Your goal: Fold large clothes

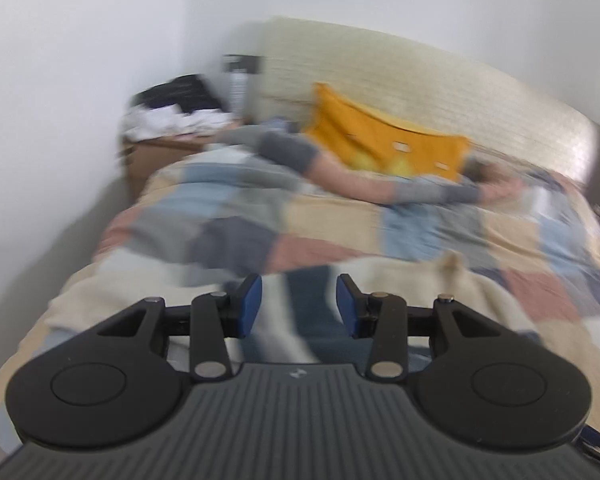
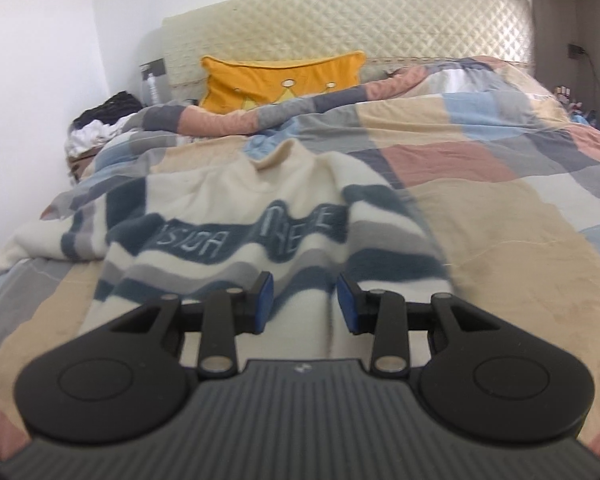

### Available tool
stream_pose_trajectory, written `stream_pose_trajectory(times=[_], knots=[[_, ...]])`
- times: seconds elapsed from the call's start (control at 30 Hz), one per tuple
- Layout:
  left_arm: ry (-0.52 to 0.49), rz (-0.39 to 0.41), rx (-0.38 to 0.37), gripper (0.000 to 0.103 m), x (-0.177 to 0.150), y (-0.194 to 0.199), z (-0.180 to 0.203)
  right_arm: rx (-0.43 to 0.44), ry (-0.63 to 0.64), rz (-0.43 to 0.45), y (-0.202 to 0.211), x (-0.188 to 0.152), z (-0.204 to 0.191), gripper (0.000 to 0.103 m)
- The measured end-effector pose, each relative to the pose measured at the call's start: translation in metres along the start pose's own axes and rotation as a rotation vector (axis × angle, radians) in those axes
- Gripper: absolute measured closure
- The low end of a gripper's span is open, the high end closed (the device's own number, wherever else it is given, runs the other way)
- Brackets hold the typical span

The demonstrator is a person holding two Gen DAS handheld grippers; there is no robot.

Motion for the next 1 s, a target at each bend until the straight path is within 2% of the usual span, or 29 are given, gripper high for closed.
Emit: stream_pose_trajectory(times=[0.1, 0.17, 0.23, 0.3, 0.37, 0.43, 0.47, 0.5, 0.7, 0.87, 1.0], knots=[[-0.045, -0.042, -0.061, 0.056, -0.013, 0.015, 0.057, -0.010, -0.007, -0.011, 0.002, 0.000, 0.008, 0.065], [-0.065, -0.076, -0.073, 0.056, -0.030, 0.021, 0.087, -0.007, -0.028, -0.001, 0.006, 0.000, 0.015, 0.065], [-0.077, -0.081, -0.085, 0.056, -0.045, 0.023, 0.108, 0.002, -0.040, -0.006, 0.008, -0.001, 0.019, 0.065], [-0.115, -0.049, -0.068, 0.056, -0.063, 0.027, 0.123, -0.003, -0.052, -0.016, 0.009, -0.003, 0.025, 0.065], [-0.118, -0.071, -0.098, 0.056, -0.085, 0.024, 0.136, 0.001, -0.065, -0.026, 0.010, -0.005, 0.029, 0.065], [-0.052, -0.116, -0.149, 0.056, -0.108, 0.017, 0.139, 0.001, -0.082, -0.038, 0.008, -0.007, 0.031, 0.049], [-0.045, -0.131, -0.161, 0.056, -0.119, 0.012, 0.141, 0.001, -0.094, -0.044, 0.007, -0.008, 0.033, 0.031], [-0.049, -0.137, -0.153, 0.056, -0.128, 0.005, 0.139, -0.004, -0.100, -0.048, 0.005, -0.010, 0.035, 0.025], [-0.107, -0.183, -0.120, 0.056, -0.180, -0.031, 0.133, -0.048, -0.100, -0.107, -0.006, -0.019, 0.039, 0.025], [-0.080, -0.240, -0.121, 0.056, -0.216, -0.060, 0.110, -0.082, -0.104, -0.155, -0.014, -0.030, 0.040, 0.026], [-0.040, -0.294, -0.101, 0.056, -0.237, -0.079, 0.091, -0.152, -0.129, -0.180, -0.021, -0.036, 0.046, 0.027]])
Point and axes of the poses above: each gripper's, at about its wrist camera, not at the fingertips, and y roughly against the way its jaws point, z to its right, x to its top, the point moved 6 cm from there along -y, roughly the way its jaws point, and after that the axes turned 3 degrees about y, right-handed, at the moved point
